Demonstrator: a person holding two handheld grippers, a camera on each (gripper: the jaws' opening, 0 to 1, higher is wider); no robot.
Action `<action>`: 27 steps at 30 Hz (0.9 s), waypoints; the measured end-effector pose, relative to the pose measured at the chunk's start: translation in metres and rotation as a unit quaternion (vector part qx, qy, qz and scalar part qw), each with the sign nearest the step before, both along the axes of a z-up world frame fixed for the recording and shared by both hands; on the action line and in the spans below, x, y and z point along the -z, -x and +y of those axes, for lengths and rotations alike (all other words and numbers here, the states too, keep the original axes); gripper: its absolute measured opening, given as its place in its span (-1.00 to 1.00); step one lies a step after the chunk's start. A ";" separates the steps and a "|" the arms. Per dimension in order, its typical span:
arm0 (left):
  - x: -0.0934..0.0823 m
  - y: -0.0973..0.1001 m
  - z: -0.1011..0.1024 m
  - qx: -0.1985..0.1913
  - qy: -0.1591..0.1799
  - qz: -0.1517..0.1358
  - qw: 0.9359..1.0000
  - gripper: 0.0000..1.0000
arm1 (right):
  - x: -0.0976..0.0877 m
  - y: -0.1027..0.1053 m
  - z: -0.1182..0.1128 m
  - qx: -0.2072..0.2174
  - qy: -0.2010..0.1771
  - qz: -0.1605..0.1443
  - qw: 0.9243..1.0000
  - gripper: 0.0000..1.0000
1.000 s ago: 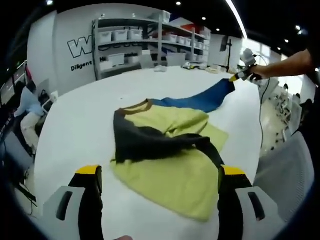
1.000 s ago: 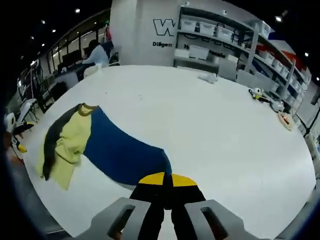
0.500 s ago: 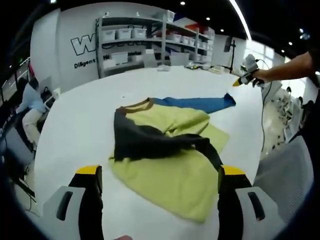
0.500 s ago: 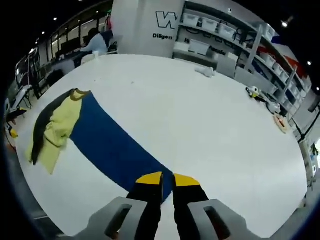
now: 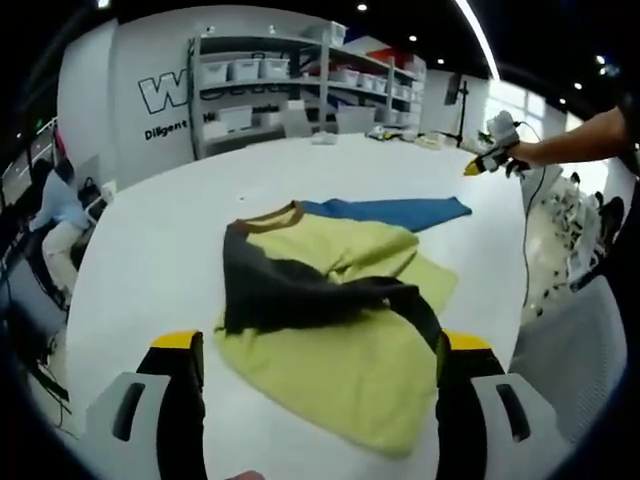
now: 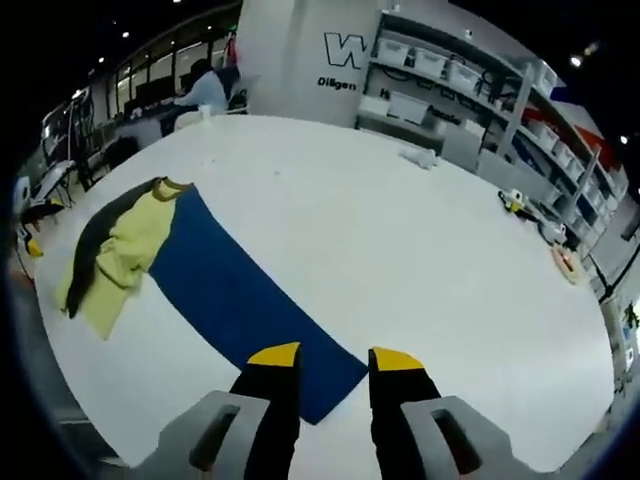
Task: Fold the garment on the visible template until the final outline fits inside the template.
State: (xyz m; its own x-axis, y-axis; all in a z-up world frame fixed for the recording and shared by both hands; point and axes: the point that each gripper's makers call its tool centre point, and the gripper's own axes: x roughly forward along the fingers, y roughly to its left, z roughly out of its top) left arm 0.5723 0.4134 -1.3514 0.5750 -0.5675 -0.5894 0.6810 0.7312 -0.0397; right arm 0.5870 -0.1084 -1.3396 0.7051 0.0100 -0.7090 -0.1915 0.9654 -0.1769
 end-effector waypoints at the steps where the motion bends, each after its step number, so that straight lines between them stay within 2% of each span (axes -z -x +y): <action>1: 0.001 0.001 -0.001 0.002 0.000 0.002 1.000 0.84 | -0.002 0.000 0.006 -0.012 -0.003 -0.004 1.000 -0.45; 5: 0.004 0.003 -0.004 0.015 -0.002 0.005 1.000 0.84 | -0.008 0.004 0.030 -0.024 -0.036 -0.009 0.999 -0.12; 16: 0.007 0.004 -0.022 0.058 -0.005 -0.003 0.998 0.82 | -0.020 0.013 0.059 -0.061 -0.051 -0.043 0.996 0.35; 18: 0.008 0.007 -0.027 0.067 -0.005 -0.002 0.998 0.82 | -0.020 0.017 0.067 -0.078 -0.052 -0.044 0.995 0.33; 20: 0.010 0.008 -0.030 0.076 -0.008 -0.002 0.997 0.82 | -0.019 0.018 0.067 -0.078 -0.050 -0.044 0.995 0.38; 24: 0.010 0.008 -0.034 0.082 -0.006 -0.001 0.997 0.82 | -0.019 0.019 0.072 -0.076 -0.069 -0.045 0.994 0.46; 27: 0.011 0.009 -0.039 0.099 -0.006 -0.003 0.995 0.82 | -0.020 0.023 0.084 -0.085 -0.080 -0.048 0.992 0.50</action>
